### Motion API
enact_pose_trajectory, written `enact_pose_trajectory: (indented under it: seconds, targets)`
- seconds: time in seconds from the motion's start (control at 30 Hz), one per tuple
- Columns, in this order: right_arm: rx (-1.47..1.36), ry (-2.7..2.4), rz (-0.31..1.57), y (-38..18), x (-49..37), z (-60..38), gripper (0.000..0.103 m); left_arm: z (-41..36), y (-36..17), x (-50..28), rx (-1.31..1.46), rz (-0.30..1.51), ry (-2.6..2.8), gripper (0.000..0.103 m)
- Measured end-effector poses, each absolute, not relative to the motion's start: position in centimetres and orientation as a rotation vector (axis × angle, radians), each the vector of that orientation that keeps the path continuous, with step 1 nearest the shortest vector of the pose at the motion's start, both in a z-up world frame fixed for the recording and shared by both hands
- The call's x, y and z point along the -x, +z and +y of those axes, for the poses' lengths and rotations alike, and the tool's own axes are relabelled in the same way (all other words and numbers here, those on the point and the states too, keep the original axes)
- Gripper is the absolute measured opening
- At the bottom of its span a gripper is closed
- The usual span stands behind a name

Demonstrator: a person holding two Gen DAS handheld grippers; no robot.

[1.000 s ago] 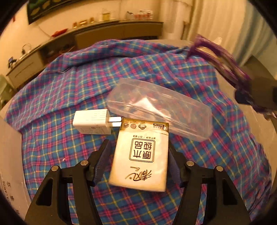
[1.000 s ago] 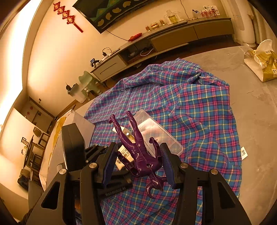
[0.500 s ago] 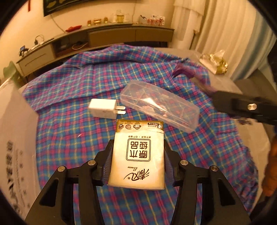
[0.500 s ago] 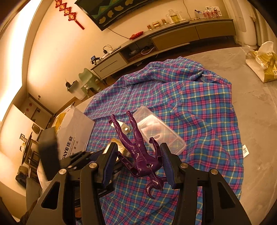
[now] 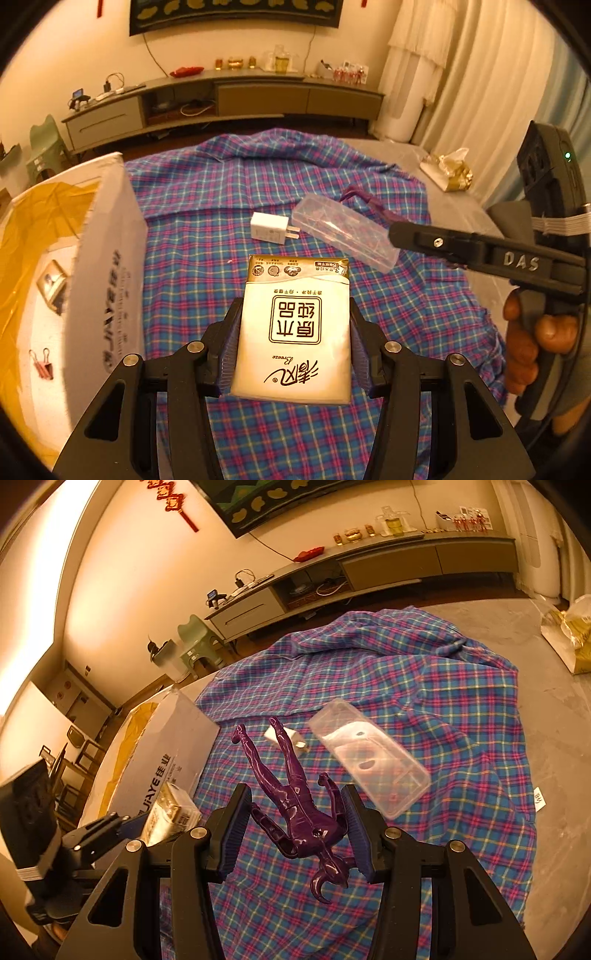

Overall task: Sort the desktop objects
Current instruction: 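Carry the purple figure and tissue pack over the cardboard box with both tools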

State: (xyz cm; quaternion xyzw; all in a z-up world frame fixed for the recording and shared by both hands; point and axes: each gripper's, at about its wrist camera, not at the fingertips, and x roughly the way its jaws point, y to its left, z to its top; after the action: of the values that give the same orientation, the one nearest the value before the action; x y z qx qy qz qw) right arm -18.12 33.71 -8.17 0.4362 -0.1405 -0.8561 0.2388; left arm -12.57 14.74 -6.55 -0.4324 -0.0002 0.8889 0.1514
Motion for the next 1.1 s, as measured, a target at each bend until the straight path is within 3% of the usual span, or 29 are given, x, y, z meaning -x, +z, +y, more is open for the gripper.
enact_pose_trajectory:
  seconds: [0.6,1.1]
  targets:
    - [-1.035,-2.375,-0.106,-3.3,11.1,22.6,0.051,4.0,-4.2,9.6,1.17,-0.264,2.626,0.053]
    - [-0.995,-2.345,-0.041,0.8,10.4,16.3,0.051,-3.8,-1.8,8.3,1.103,-0.517,2.603,0.053]
